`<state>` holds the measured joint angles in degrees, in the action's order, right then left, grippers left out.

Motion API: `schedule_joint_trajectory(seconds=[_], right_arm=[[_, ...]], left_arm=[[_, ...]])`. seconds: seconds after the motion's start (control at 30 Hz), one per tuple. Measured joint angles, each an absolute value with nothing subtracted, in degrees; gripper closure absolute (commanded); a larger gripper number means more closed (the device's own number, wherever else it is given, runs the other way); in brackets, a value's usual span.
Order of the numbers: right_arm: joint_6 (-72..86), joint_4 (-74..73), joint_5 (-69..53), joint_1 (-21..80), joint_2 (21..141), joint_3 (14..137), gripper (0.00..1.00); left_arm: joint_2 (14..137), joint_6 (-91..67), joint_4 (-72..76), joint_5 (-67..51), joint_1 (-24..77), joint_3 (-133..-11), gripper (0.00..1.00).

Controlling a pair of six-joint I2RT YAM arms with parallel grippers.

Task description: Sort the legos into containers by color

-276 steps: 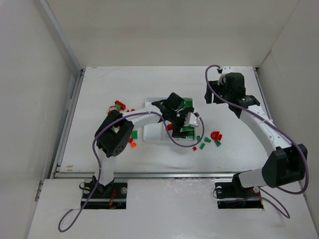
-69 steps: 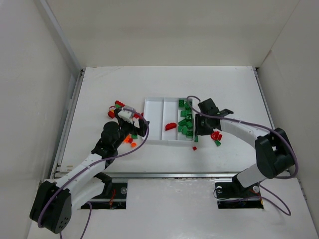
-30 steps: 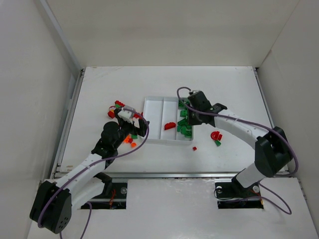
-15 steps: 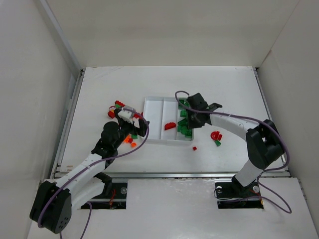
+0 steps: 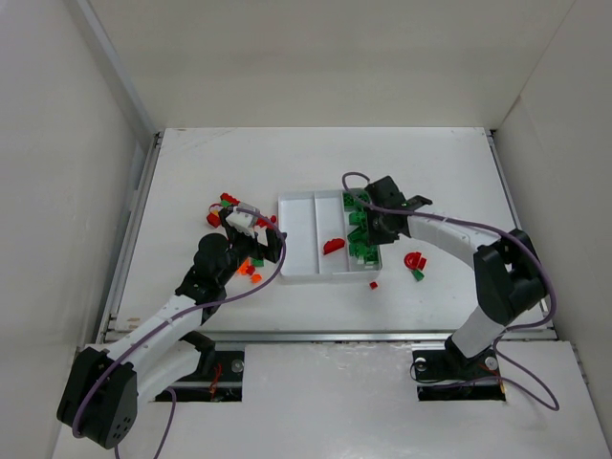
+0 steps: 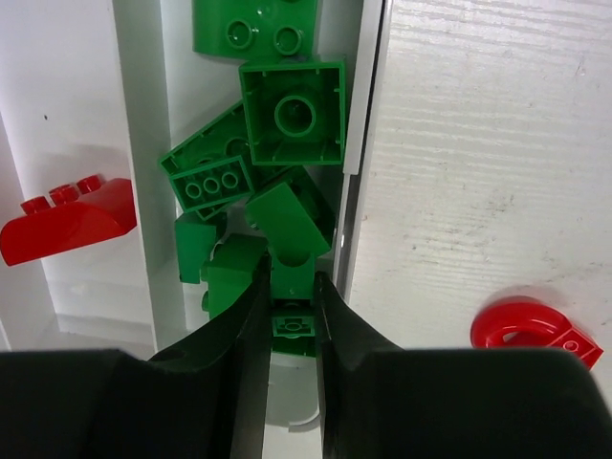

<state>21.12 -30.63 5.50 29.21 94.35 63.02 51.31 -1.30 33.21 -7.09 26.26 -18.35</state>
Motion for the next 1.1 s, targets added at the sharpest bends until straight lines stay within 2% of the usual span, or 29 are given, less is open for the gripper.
schedule_joint_trajectory(seconds=[0.37,0.5,0.53,0.7,0.73,0.77,0.83,1.0,1.1], right_arm=[[19.6,-30.4,5.7,30.5,95.3,69.6,0.99],[19.2,-29.4,6.5,30.5,100.1,75.0,0.82],[19.2,-29.3,6.7,30.5,101.5,76.1,0.73],[18.7,-29.3,7.4,29.9,106.7,78.7,0.61],[18.6,-29.3,7.2,29.8,107.1,78.9,0.58],[18.4,-29.3,7.0,29.7,107.2,79.1,0.49],[18.0,-29.4,6.7,29.7,107.2,79.9,0.43],[17.5,-30.2,7.7,28.4,106.8,81.5,0.41],[17.8,-32.1,8.1,26.3,103.7,80.5,0.36]], left_arm=[[51.6,-0.9,33.2,-7.3,26.3,-18.3,0.0],[51.7,-0.8,33.2,-7.4,26.3,-18.3,0.0],[51.7,-0.8,33.2,-7.4,26.3,-18.3,0.0],[52.4,-0.7,33.2,-7.6,26.3,-18.3,0.0],[52.4,-0.7,33.2,-7.7,26.3,-18.3,0.0],[52.4,-0.6,33.2,-7.7,26.3,-18.3,0.0],[52.4,-0.6,33.2,-7.8,26.3,-18.3,0.0],[52.4,-0.5,33.2,-7.9,26.3,-18.3,0.0],[52.4,-0.5,33.2,-8.0,26.3,-18.3,0.0]])
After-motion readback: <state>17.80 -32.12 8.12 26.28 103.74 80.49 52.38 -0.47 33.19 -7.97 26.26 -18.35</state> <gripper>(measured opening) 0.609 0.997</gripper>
